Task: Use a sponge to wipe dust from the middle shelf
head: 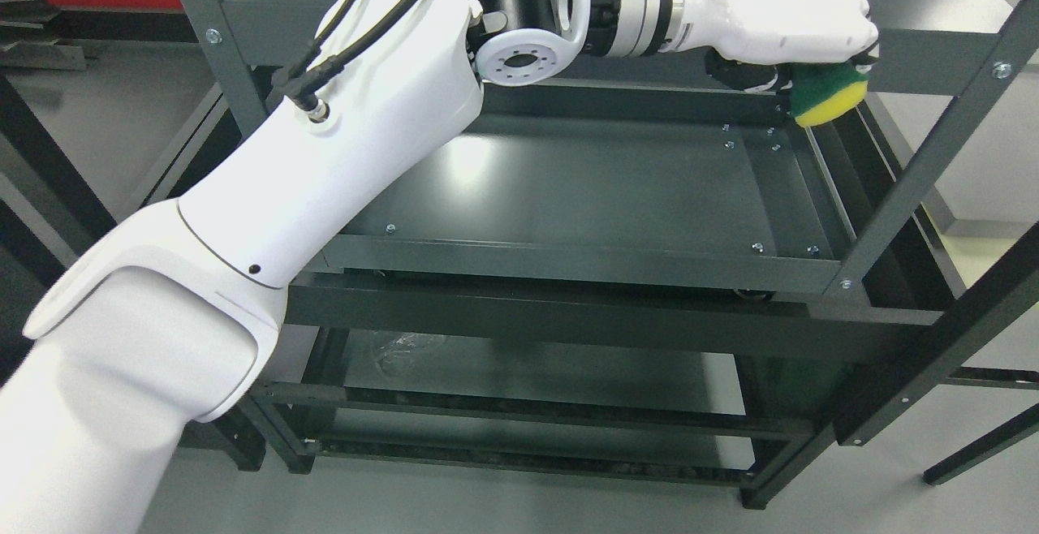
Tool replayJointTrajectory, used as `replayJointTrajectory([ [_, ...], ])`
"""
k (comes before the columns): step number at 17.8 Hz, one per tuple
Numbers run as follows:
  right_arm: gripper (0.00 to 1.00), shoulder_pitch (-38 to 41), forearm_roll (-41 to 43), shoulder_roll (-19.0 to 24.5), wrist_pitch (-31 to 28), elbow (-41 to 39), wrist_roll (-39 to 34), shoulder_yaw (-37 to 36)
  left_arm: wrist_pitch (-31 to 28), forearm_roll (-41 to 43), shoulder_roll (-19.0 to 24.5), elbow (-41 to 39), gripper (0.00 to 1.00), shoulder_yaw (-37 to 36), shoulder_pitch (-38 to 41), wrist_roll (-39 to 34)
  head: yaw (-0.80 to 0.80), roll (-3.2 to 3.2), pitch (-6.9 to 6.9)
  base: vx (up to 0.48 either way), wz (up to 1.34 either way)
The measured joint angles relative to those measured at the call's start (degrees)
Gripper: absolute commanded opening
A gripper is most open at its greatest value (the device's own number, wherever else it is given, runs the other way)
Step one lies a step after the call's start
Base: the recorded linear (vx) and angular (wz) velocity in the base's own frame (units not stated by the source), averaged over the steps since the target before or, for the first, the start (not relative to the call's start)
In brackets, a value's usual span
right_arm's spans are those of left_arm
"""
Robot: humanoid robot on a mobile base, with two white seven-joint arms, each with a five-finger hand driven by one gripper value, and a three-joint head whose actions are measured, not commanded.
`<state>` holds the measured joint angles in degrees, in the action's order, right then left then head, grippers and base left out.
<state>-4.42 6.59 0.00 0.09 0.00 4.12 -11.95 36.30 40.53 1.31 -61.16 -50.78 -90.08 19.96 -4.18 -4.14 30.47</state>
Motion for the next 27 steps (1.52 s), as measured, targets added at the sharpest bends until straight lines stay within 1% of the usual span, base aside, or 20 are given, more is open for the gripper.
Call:
replayJointTrajectory([
  [3, 1.0, 0.0, 0.0, 0.0, 0.0, 0.0, 0.0, 0.0, 2.26, -0.32, 2.06, -1.49, 0.03, 0.74, 0.55, 1.1, 0.0, 0.0, 0.0, 0.0, 0.0],
  [8, 1.0, 0.01, 0.0, 0.0, 0.0, 0.0, 0.02, 0.0, 5.15, -2.04, 7.89, -5.76, 0.03, 2.74, 3.17, 3.01, 0.0, 0.0, 0.0, 0.0, 0.0],
  [13, 1.0, 0.01, 0.0, 0.0, 0.0, 0.0, 0.02, 0.0, 5.63, -6.06, 15.52, -11.3, 0.03, 5.07, 6.11, 3.7, 0.0, 0.0, 0.0, 0.0, 0.0],
  [18, 1.0, 0.01, 0.0, 0.0, 0.0, 0.0, 0.02, 0.0, 7.93, -10.85, 23.98, -16.18, 0.03, 7.79, 9.4, 4.36, 0.0, 0.0, 0.0, 0.0, 0.0],
  [25, 1.0, 0.01, 0.0, 0.0, 0.0, 0.0, 0.03, 0.0, 8.7, -18.77, 35.31, -21.21, 0.03, 12.41, 14.15, 5.74, 0.0, 0.0, 0.0, 0.0, 0.0],
  [27, 1.0, 0.01, 0.0, 0.0, 0.0, 0.0, 0.03, 0.0, 8.7, -20.93, 37.52, -22.24, 0.03, 13.3, 15.09, 5.75, 0.0, 0.0, 0.0, 0.0, 0.0],
])
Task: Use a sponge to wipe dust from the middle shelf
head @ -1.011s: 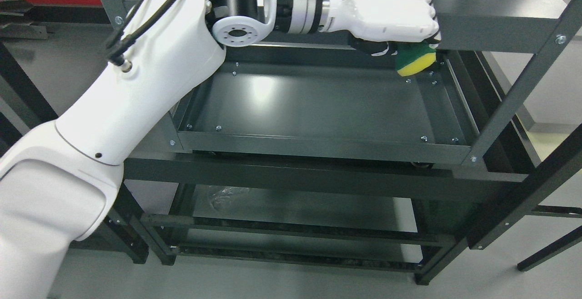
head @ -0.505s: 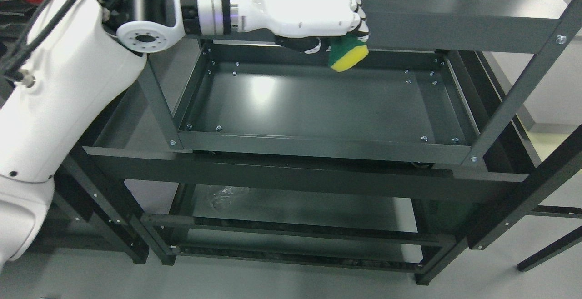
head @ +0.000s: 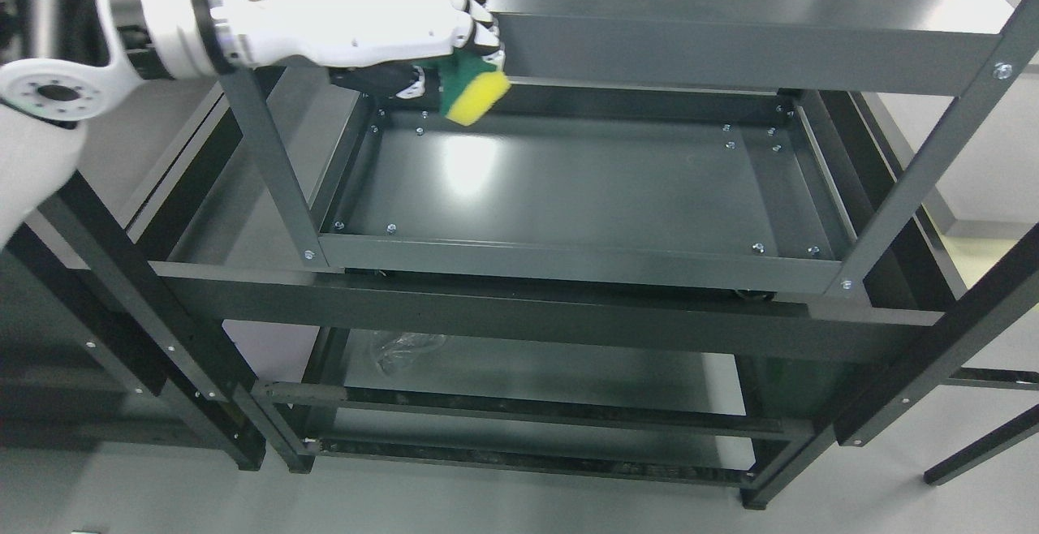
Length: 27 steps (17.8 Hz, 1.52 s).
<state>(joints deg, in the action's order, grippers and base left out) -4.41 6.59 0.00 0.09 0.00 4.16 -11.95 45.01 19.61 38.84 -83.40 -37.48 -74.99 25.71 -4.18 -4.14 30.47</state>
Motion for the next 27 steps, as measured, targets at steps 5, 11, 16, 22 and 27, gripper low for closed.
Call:
replayJointTrajectory([
  [5, 1.0, 0.0, 0.0, 0.0, 0.0, 0.0, 0.02, 0.0, 0.01, -6.36, 1.76, -2.43, 0.02, 0.24, 3.27, -0.43, 0.0, 0.0, 0.0, 0.0, 0.0],
  [11, 1.0, 0.01, 0.0, 0.0, 0.0, 0.0, 0.03, 0.0, 0.03, -9.2, -6.06, -3.31, 0.02, -1.02, 12.31, -0.84, 0.0, 0.0, 0.0, 0.0, 0.0],
  [16, 1.0, 0.01, 0.0, 0.0, 0.0, 0.0, 0.18, 0.0, -2.8, -9.66, -17.41, 0.94, 0.02, 3.51, 23.0, -1.81, 0.0, 0.0, 0.0, 0.0, 0.0],
  [22, 1.0, 0.01, 0.0, 0.0, 0.0, 0.0, 0.26, 0.0, -7.23, -12.38, -27.11, 7.47, 0.03, 13.57, 36.29, -12.41, 0.0, 0.0, 0.0, 0.0, 0.0],
  [27, 1.0, 0.01, 0.0, 0.0, 0.0, 0.0, 0.03, 0.0, -7.52, -14.71, -31.66, 9.67, 0.08, 21.75, 47.25, -18.86, 0.0, 0.0, 0.0, 0.0, 0.0],
])
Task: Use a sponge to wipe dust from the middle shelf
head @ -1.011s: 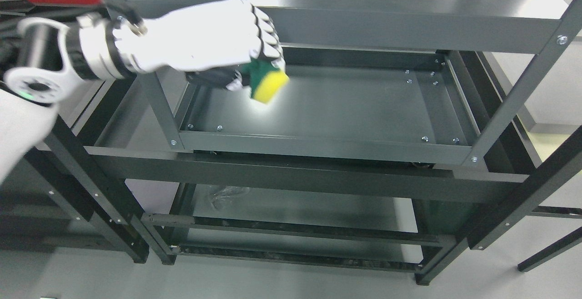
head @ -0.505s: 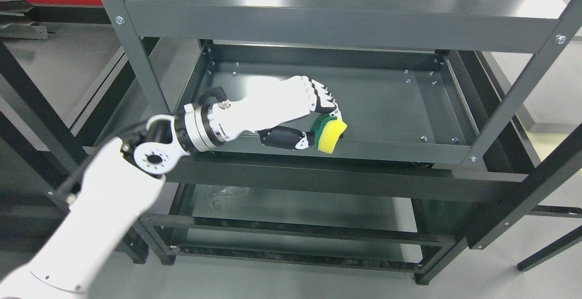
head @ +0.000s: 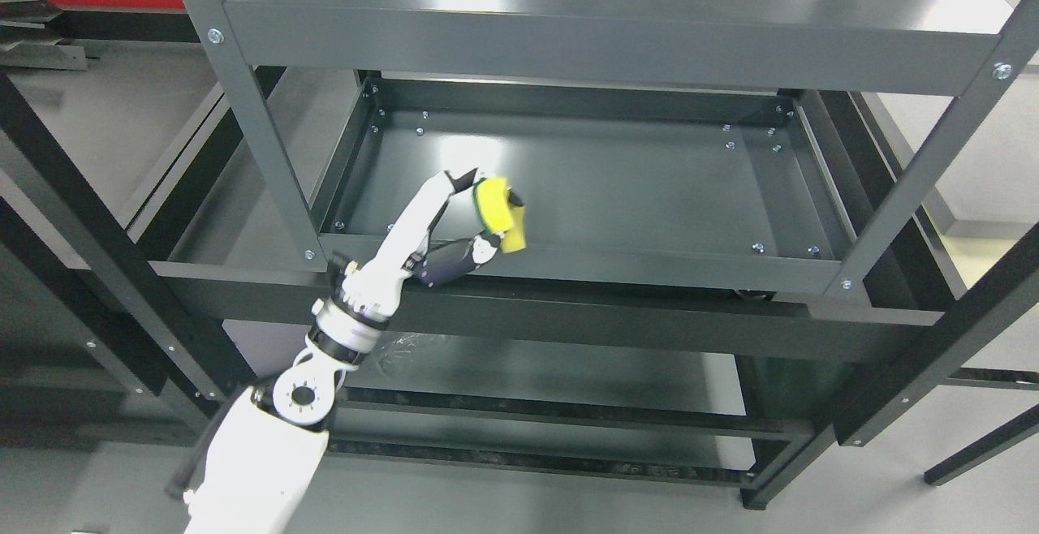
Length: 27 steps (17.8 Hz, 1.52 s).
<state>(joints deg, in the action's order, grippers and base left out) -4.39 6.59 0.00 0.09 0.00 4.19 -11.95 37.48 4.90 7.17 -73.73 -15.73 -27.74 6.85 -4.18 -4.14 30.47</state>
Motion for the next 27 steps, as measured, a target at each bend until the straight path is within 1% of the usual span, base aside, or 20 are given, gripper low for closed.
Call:
replayJointTrajectory([
  [1, 1.0, 0.0, 0.0, 0.0, 0.0, 0.0, -0.01, 0.0, -1.52, -0.96, -0.79, -0.09, 0.07, 1.45, 2.36, -0.57, 0.0, 0.0, 0.0, 0.0, 0.0],
  [2, 1.0, 0.0, 0.0, 0.0, 0.0, 0.0, -0.03, 0.0, -6.05, -2.03, -1.52, -0.75, 0.02, 2.75, 5.29, -1.11, 0.0, 0.0, 0.0, 0.0, 0.0],
  [3, 1.0, 0.0, 0.0, 0.0, 0.0, 0.0, -0.03, 0.0, -11.59, -3.84, -2.14, -2.25, 0.0, 3.59, 8.0, -2.34, 0.0, 0.0, 0.0, 0.0, 0.0],
  [4, 1.0, 0.0, 0.0, 0.0, 0.0, 0.0, -0.04, 0.0, -15.18, -5.36, -2.64, -4.21, 0.0, 3.97, 10.54, -4.45, 0.0, 0.0, 0.0, 0.0, 0.0],
  [6, 1.0, 0.0, 0.0, 0.0, 0.0, 0.0, -0.06, 0.0, -19.03, -7.86, -3.5, -8.65, 0.0, 4.51, 16.06, -8.9, 0.0, 0.0, 0.0, 0.0, 0.0],
  [9, 1.0, 0.01, 0.0, 0.0, 0.0, 0.0, -0.06, 0.0, -19.22, -9.94, -4.46, -13.76, 0.0, 5.1, 21.22, -11.33, 0.0, 0.0, 0.0, 0.0, 0.0],
  [11, 1.0, 0.02, 0.0, 0.0, 0.0, 0.0, -0.07, 0.0, -18.97, -10.73, -4.93, -16.36, 0.0, 5.64, 22.64, -11.86, 0.0, 0.0, 0.0, 0.0, 0.0],
  [14, 1.0, -0.01, 0.0, 0.0, 0.0, 0.0, -0.09, 0.0, -19.15, -11.42, -5.51, -19.28, 0.0, 7.17, 22.08, -11.98, 0.0, 0.0, 0.0, 0.0, 0.0],
  [18, 1.0, 0.0, 0.0, 0.0, 0.0, 0.0, -0.27, 0.0, -21.52, -11.96, -6.09, -22.23, 0.0, 10.03, 20.86, -11.48, 0.0, 0.0, 0.0, 0.0, 0.0],
  [27, 1.0, 0.0, 0.0, 0.0, 0.0, 0.0, -0.13, 0.0, -22.08, -12.31, -6.7, -25.73, 0.0, 13.45, 22.08, -11.35, 0.0, 0.0, 0.0, 0.0, 0.0],
])
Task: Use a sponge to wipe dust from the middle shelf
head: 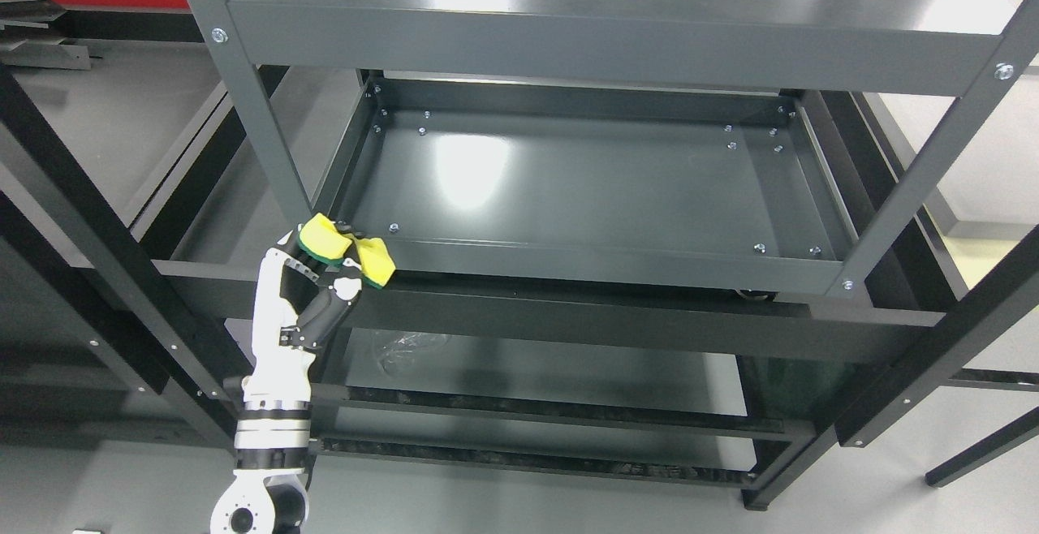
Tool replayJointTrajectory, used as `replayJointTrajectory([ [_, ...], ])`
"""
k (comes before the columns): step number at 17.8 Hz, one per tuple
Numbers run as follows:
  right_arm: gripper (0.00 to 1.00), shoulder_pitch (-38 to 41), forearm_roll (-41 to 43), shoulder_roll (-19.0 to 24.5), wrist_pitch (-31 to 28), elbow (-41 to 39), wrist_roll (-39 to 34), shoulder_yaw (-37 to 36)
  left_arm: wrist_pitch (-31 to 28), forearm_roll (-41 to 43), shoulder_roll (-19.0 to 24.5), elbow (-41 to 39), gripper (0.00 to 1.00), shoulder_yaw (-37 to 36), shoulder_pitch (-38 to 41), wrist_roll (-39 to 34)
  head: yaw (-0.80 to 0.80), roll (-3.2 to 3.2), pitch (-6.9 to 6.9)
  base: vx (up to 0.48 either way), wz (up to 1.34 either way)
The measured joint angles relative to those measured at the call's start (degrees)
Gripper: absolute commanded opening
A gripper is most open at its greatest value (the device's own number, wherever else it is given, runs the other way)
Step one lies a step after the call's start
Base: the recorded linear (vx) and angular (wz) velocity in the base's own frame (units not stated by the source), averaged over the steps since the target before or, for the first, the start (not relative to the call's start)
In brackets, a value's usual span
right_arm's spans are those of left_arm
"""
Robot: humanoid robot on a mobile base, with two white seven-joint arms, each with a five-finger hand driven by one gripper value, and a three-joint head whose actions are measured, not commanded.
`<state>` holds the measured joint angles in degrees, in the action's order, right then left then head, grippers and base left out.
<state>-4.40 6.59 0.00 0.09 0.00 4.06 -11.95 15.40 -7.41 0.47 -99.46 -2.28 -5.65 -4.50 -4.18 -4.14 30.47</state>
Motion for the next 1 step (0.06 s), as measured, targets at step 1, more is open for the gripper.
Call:
replayJointTrajectory([
  [1, 1.0, 0.0, 0.0, 0.0, 0.0, 0.0, 0.02, 0.0, 0.0, -0.02, -0.05, -0.2, 0.0, 0.19, 0.13, 0.0, 0.0, 0.0, 0.0, 0.0, 0.0],
])
